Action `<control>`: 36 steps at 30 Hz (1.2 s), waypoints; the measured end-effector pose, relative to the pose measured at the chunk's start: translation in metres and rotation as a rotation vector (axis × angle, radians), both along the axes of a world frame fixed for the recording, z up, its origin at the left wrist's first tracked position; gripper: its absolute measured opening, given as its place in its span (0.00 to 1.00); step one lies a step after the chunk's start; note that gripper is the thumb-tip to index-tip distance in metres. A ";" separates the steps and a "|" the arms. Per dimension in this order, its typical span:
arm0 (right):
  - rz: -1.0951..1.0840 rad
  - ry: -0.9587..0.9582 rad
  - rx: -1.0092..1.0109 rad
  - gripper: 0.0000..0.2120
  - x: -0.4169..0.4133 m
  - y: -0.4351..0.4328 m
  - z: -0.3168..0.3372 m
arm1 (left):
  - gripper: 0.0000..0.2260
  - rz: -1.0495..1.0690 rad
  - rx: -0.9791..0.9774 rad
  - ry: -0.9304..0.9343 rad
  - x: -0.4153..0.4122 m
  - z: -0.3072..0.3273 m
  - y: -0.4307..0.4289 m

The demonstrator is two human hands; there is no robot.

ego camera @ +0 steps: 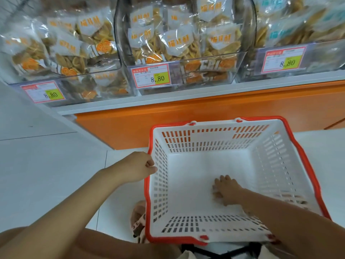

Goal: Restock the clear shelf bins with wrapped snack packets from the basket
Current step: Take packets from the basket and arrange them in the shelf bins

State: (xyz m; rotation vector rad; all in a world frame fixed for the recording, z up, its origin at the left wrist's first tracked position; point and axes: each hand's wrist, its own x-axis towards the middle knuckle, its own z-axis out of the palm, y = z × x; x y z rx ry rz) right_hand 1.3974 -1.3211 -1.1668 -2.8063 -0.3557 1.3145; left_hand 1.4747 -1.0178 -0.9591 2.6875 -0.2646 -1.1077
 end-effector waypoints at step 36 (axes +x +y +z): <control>-0.466 -0.633 1.173 0.14 0.148 0.164 0.400 | 0.17 0.485 -0.964 -0.722 0.049 0.153 0.057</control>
